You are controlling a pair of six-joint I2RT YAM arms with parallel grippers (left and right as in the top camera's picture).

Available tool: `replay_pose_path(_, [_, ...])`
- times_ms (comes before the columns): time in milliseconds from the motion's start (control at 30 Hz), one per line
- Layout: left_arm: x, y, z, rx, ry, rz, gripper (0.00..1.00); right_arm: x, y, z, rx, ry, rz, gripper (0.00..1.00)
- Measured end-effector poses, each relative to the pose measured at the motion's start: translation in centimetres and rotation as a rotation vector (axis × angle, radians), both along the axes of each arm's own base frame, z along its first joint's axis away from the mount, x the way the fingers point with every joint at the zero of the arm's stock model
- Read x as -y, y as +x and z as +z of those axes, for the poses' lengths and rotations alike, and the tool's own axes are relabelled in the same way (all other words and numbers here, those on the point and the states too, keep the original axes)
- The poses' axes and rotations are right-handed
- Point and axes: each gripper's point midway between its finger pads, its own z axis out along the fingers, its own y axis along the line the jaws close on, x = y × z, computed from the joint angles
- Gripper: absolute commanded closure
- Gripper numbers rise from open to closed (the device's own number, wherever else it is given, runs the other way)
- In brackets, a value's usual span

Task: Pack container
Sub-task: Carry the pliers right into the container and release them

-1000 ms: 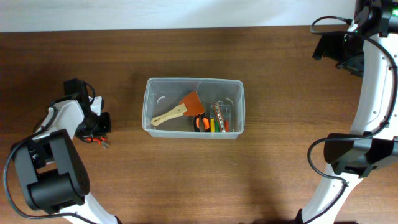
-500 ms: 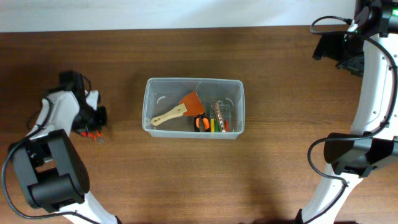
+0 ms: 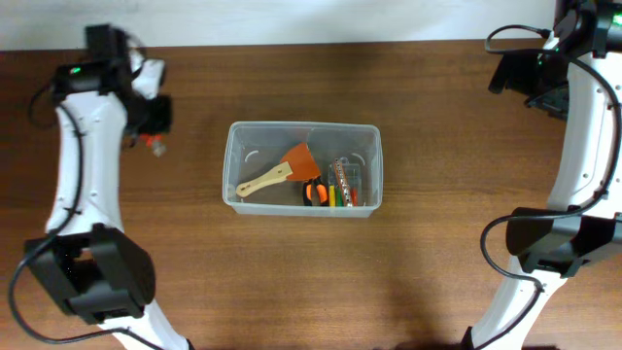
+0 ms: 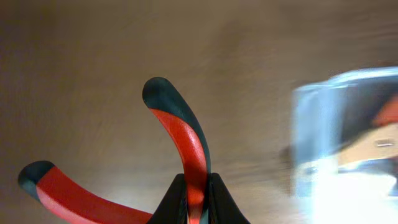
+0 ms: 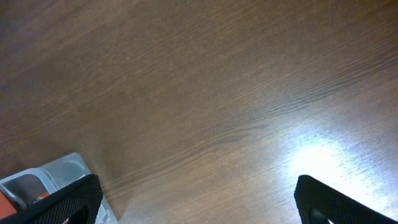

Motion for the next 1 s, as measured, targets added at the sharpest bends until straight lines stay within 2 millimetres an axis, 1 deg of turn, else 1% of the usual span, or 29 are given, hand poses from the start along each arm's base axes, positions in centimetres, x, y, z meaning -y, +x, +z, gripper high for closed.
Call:
replay_pose_path(67, [2.9,0.8,1.3,0.040,0.003,-0.079,0.98,0.0,0.0,0.0,0.000,0.000,0.000,0.01])
replay_pose_path(133, [6.2,1.2,2.3,0.070,0.005,-0.173,0.98,0.0,0.0,0.0,0.000,0.000,0.000,0.01])
replay_pose_path(167, [7.9,1.3,2.7,0.081,0.004,-0.222,0.98,0.0,0.0,0.0,0.000,0.000,0.000,0.01])
replay_pose_path(233, [10.4,1.1,2.9,0.089,0.003,-0.286,0.98,0.0,0.0,0.0,0.000,0.000,0.000,0.01])
replay_pose_path(267, [12.1,0.8,3.0,0.092,0.001,-0.332,0.98,0.0,0.0,0.0,0.000,0.000,0.000,0.01])
replay_pose_path(400, [17.4,-0.4,3.0,0.093,-0.002,-0.465,0.98,0.0,0.0,0.0,0.000,0.000,0.000,0.01])
replay_pose_path(433, [19.1,-1.0,3.0,0.093,-0.004,-0.512,0.98,0.0,0.0,0.0,0.000,0.000,0.000,0.01])
replay_pose_path(467, [20.2,-1.4,3.0,0.093,-0.006,-0.538,0.98,0.0,0.0,0.0,0.000,0.000,0.000,0.01])
replay_pose_path(600, [22.7,-2.4,2.7,0.088,-0.006,-0.606,0.98,0.0,0.0,0.0,0.000,0.000,0.000,0.01])
replay_pose_path(700, [23.6,-2.9,1.6,0.051,-0.002,-0.631,0.98,0.0,0.0,0.0,0.000,0.000,0.000,0.01])
replay_pose_path(833, [23.9,-3.4,-1.9,-0.059,0.006,-0.642,0.98,0.0,0.0,0.0,0.000,0.000,0.000,0.02])
replay_pose_path(967, [24.2,-4.2,-6.1,-0.192,-0.007,-0.649,0.98,0.0,0.0,0.0,0.000,0.000,0.000,0.01])
replay_pose_path(1000, [24.3,-4.3,-6.8,-0.212,-0.012,-0.651,0.98,0.0,0.0,0.0,0.000,0.000,0.000,0.01])
